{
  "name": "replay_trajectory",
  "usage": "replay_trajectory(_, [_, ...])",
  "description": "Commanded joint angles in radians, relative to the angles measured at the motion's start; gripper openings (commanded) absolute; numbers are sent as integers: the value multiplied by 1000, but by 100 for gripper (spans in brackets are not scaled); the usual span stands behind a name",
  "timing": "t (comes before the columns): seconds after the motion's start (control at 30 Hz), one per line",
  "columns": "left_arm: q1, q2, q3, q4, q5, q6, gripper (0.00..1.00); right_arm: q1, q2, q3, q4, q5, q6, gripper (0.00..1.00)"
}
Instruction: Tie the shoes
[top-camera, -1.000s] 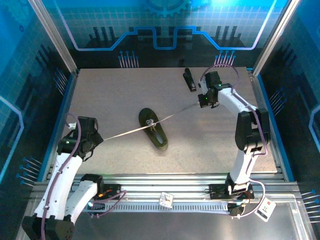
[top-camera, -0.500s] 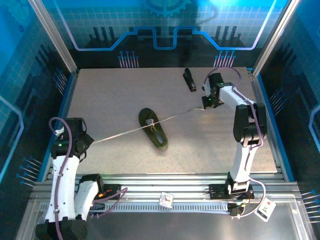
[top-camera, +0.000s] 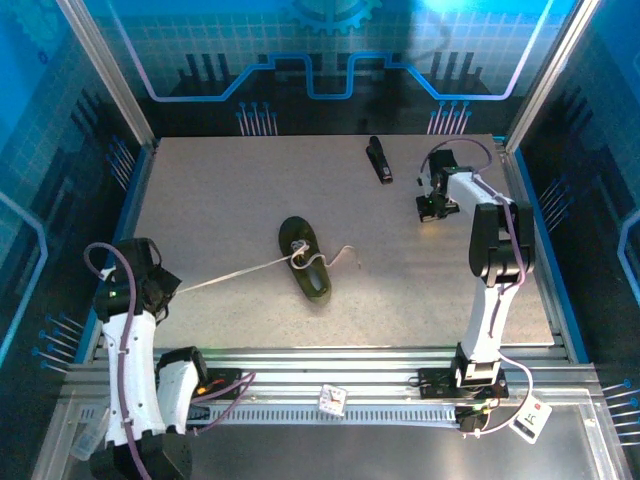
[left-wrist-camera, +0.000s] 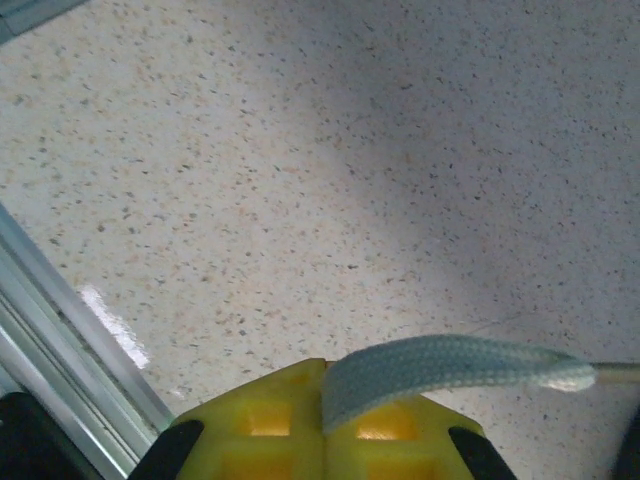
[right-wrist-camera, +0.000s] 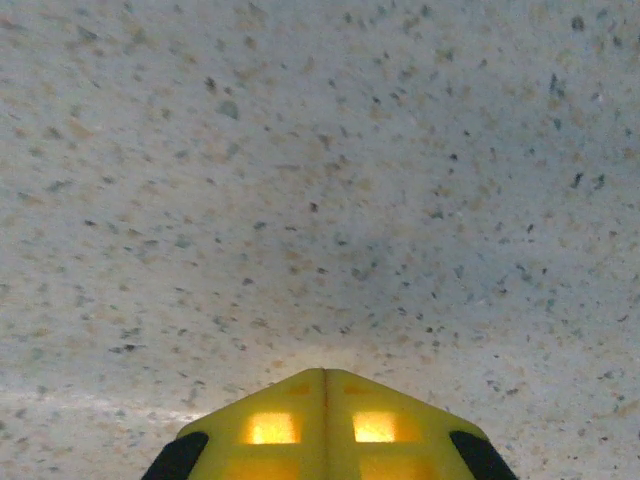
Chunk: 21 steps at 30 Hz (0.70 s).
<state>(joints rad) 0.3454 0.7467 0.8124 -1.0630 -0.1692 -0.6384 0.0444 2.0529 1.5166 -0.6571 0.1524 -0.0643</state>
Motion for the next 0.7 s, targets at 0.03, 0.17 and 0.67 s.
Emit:
replay_trajectory(0.03, [11, 6, -41, 63, 100, -20, 0, 114, -107, -45, 80, -129, -52, 3])
replay_trajectory(0.17, [10, 13, -52, 86, 123, -14, 0, 262, -179, -96, 148, -215, -65, 19])
replay_trajectory(0.67, [10, 74, -64, 170, 143, 45, 0, 726, -208, -207, 279, -271, -117, 60])
